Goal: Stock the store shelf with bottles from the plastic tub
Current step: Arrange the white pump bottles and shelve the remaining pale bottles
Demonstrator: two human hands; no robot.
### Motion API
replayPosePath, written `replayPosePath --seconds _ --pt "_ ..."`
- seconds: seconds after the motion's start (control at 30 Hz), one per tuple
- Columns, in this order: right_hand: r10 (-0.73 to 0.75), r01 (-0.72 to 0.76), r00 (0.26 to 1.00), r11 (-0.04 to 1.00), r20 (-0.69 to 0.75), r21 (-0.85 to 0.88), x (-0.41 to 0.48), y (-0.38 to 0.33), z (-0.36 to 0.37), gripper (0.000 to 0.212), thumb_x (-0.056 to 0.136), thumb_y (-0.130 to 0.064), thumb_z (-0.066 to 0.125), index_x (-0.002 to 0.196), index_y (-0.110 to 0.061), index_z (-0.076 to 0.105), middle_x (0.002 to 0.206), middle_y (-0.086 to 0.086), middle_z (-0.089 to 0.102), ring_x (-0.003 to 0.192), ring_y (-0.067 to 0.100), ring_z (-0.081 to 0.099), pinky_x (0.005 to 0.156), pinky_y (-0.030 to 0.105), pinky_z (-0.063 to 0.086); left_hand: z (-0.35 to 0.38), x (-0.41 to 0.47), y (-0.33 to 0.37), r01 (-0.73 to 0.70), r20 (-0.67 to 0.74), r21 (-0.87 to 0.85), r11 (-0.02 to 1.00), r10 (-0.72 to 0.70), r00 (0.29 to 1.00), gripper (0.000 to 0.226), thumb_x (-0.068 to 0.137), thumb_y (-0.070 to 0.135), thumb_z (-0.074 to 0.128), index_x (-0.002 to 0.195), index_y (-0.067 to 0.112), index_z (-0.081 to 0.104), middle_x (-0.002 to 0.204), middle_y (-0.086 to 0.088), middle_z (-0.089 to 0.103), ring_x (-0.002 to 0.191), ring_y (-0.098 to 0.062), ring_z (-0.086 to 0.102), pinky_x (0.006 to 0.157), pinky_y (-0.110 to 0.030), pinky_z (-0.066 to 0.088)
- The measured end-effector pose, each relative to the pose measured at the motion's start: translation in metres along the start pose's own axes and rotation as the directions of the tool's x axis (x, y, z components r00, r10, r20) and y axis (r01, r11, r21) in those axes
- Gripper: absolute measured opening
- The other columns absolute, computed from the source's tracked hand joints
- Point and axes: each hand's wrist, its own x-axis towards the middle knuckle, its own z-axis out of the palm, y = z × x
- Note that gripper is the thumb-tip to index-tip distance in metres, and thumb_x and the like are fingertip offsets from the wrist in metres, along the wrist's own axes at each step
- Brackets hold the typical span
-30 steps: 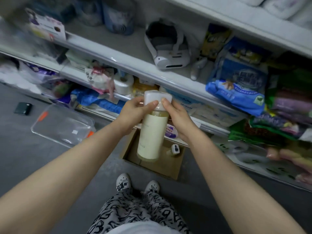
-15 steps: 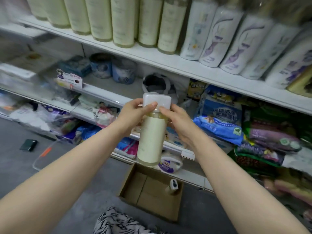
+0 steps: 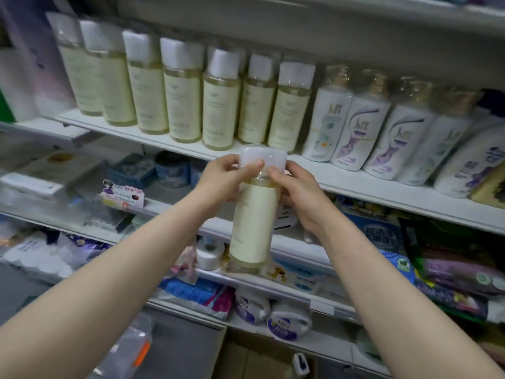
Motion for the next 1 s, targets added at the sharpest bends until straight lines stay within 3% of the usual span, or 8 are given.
replayPosePath --seconds 0.07,0.17,0.27,0.4,0.53,0.7,0.9,1.0 --pt "-0.033 0.033 0.999 0.999 -0.022 0.009 0.015 -0.011 0.009 0.031 0.097 -0.024 0.062 0.127 -0.017 0.062 0.113 0.005 0.074 0.095 0.019 0.071 0.068 0.027 0.052 -0.011 0.014 0.011 -0.027 0.017 0.007 1.000 0.027 0.999 0.052 0.070 0.051 0.077 0.111 0.020 0.070 0.103 -0.006 0.075 0.095 -0.026 0.072 0.084 -0.049 0.059" --pt "-0.071 0.071 0.997 0.997 -0.040 0.019 0.035 -0.027 0.019 0.031 0.097 -0.022 0.062 0.127 -0.016 0.062 0.118 0.005 0.072 0.104 0.021 0.069 0.078 0.032 0.054 -0.024 0.032 0.026 -0.068 0.034 -0.026 0.997 0.069 0.997 0.046 0.079 0.043 0.078 0.114 0.015 0.068 0.106 -0.008 0.074 0.097 -0.028 0.072 0.081 -0.046 0.060" --pt "-0.108 0.108 0.992 0.994 -0.060 0.002 0.048 -0.046 0.024 0.032 0.098 -0.022 0.060 0.129 -0.016 0.062 0.120 0.003 0.071 0.107 0.018 0.068 0.083 0.030 0.053 -0.033 0.049 0.043 -0.097 0.024 -0.023 0.995 0.097 0.995 0.051 0.073 0.048 0.080 0.112 0.018 0.069 0.106 -0.006 0.074 0.097 -0.026 0.072 0.082 -0.044 0.061" --pt "-0.155 0.154 0.985 0.988 -0.071 -0.019 0.061 -0.072 0.028 0.033 0.099 -0.024 0.058 0.131 -0.017 0.061 0.117 0.000 0.072 0.103 0.016 0.069 0.080 0.028 0.053 -0.036 0.067 0.066 -0.143 0.033 -0.027 0.989 0.144 0.989 0.036 0.083 0.039 0.077 0.110 0.016 0.068 0.104 -0.005 0.074 0.097 -0.026 0.072 0.073 -0.036 0.061" --pt "-0.213 0.214 0.973 0.977 -0.087 -0.003 0.074 -0.093 0.029 0.027 0.100 -0.023 0.057 0.126 -0.018 0.063 0.112 -0.002 0.073 0.102 0.015 0.070 0.080 0.026 0.054 -0.038 0.086 0.084 -0.236 0.023 -0.017 0.972 0.236 0.971 0.041 0.080 0.043 0.078 0.109 0.017 0.067 0.102 -0.003 0.074 0.093 -0.024 0.072 0.082 -0.049 0.059" --pt "-0.262 0.267 0.958 0.963 -0.116 0.032 0.097 -0.105 0.030 0.025 0.100 -0.019 0.057 0.124 -0.016 0.063 0.111 0.002 0.073 0.099 0.016 0.070 0.076 0.025 0.054 -0.037 0.109 0.095 -0.312 -0.002 0.011 0.950 0.312 0.950 0.053 0.070 0.055 0.077 0.109 0.021 0.066 0.102 -0.001 0.074 0.096 -0.020 0.071 0.088 -0.050 0.058" --pt "-0.272 0.280 0.954 0.959 -0.127 0.046 0.117 -0.099 0.024 0.029 0.100 -0.017 0.056 0.128 -0.020 0.061 0.118 0.002 0.071 0.105 0.016 0.069 0.080 0.027 0.054 -0.031 0.130 0.086 -0.373 -0.040 0.047 0.927 0.374 0.926 0.034 0.078 0.047 0.076 0.102 0.027 0.064 0.100 0.000 0.073 0.095 -0.019 0.069 0.085 -0.047 0.058" --pt "-0.265 0.273 0.958 0.959 -0.109 0.074 0.122 -0.091 0.021 0.031 0.101 -0.016 0.055 0.131 -0.020 0.060 0.121 0.003 0.071 0.110 0.017 0.068 0.085 0.028 0.054 -0.029 0.135 0.077 -0.393 -0.041 0.044 0.919 0.395 0.918 0.035 0.077 0.046 0.076 0.104 0.027 0.064 0.101 0.002 0.072 0.097 -0.017 0.069 0.087 -0.045 0.057"
